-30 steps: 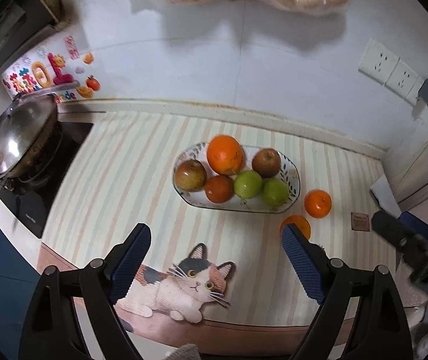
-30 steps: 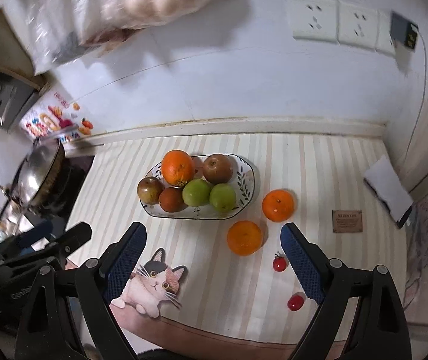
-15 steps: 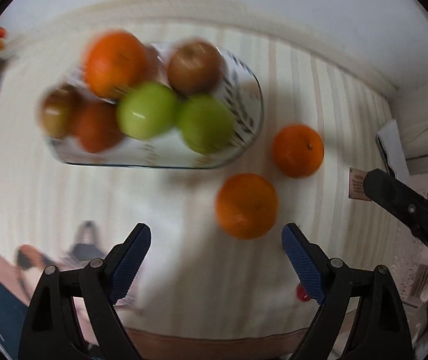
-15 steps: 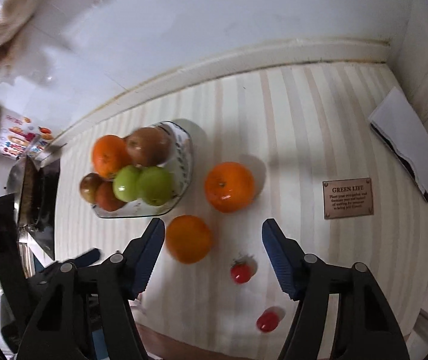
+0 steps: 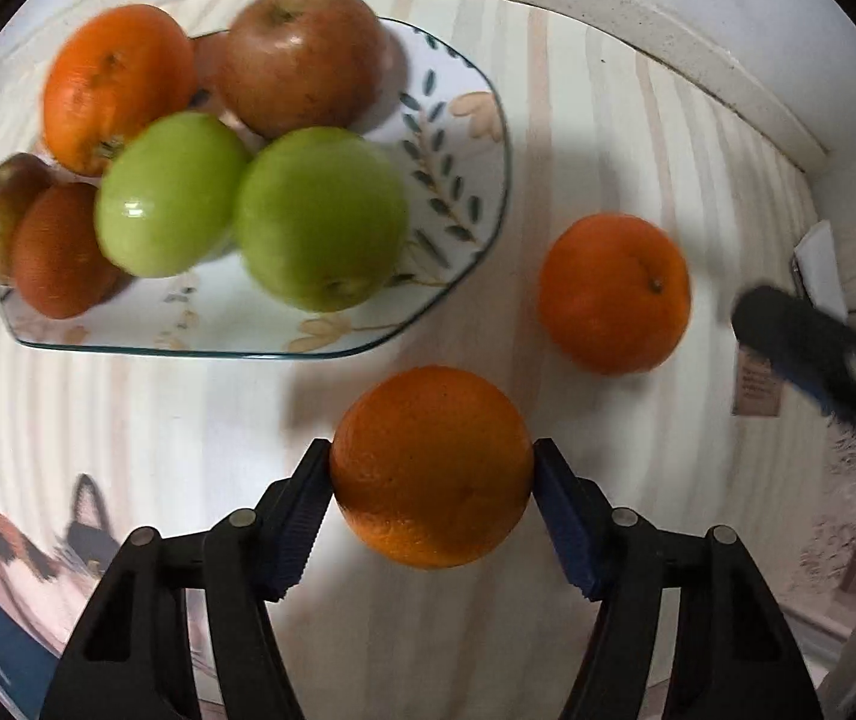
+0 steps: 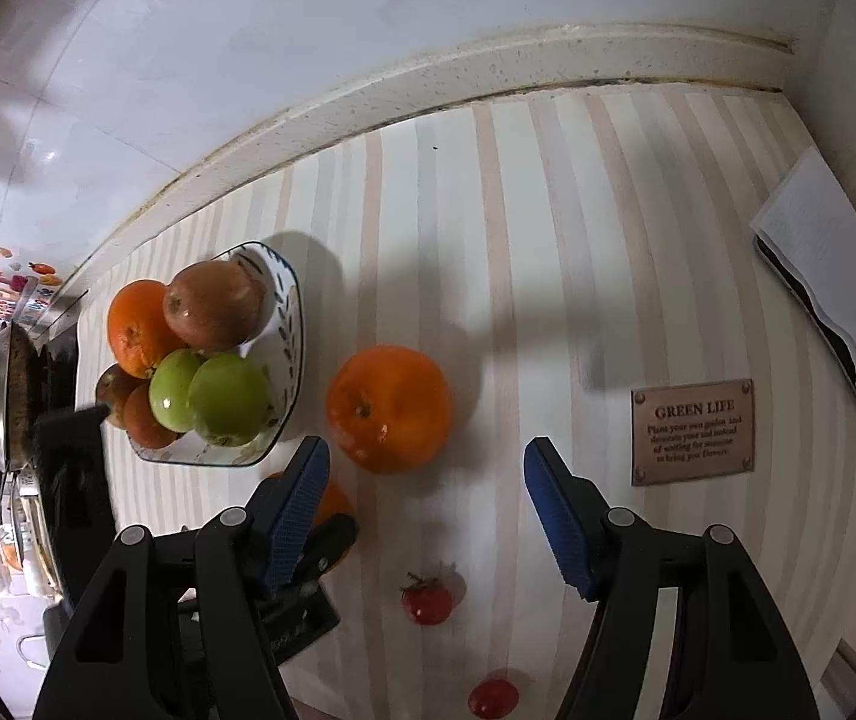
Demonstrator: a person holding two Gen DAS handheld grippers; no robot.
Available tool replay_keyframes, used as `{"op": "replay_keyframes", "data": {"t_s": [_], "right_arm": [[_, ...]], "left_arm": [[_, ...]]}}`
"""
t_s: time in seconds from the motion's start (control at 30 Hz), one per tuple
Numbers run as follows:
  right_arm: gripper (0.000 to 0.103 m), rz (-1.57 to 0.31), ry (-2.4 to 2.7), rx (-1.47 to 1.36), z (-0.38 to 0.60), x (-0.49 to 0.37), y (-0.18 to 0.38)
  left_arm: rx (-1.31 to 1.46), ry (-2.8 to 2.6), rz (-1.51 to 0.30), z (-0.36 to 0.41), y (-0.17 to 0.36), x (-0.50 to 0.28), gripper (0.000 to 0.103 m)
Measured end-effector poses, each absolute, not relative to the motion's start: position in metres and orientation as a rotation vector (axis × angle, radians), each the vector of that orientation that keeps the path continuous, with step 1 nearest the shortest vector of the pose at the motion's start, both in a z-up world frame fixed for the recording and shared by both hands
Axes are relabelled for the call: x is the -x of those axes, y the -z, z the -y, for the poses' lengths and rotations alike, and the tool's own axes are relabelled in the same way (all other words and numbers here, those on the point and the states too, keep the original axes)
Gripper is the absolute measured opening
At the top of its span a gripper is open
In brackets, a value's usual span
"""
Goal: Organize fruits
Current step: 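Grasp a tangerine with the left tool while the right tool grasps another tangerine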
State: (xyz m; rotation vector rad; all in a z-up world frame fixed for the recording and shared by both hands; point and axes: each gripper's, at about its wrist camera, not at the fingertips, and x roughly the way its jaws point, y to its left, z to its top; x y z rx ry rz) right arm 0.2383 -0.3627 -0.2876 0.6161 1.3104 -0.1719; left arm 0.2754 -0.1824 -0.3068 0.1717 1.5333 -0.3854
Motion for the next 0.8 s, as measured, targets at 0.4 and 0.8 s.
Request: {"op": "replay_keyframes", "data": {"t_s": [0.4, 0.8], "right_arm": [[0.063, -1.378, 0.091, -0.531, 0.321, -0.292, 0.331], [0.063, -1.509, -0.084, -0.533, 0.253, -0.235, 0.342]], "left_arm": [[-0.13, 0.215, -1.573, 0.074, 0.31, -0.258, 0.064], [-0.027, 0.231, -1.592, 0.053, 0.318, -0.262, 0.064]]}}
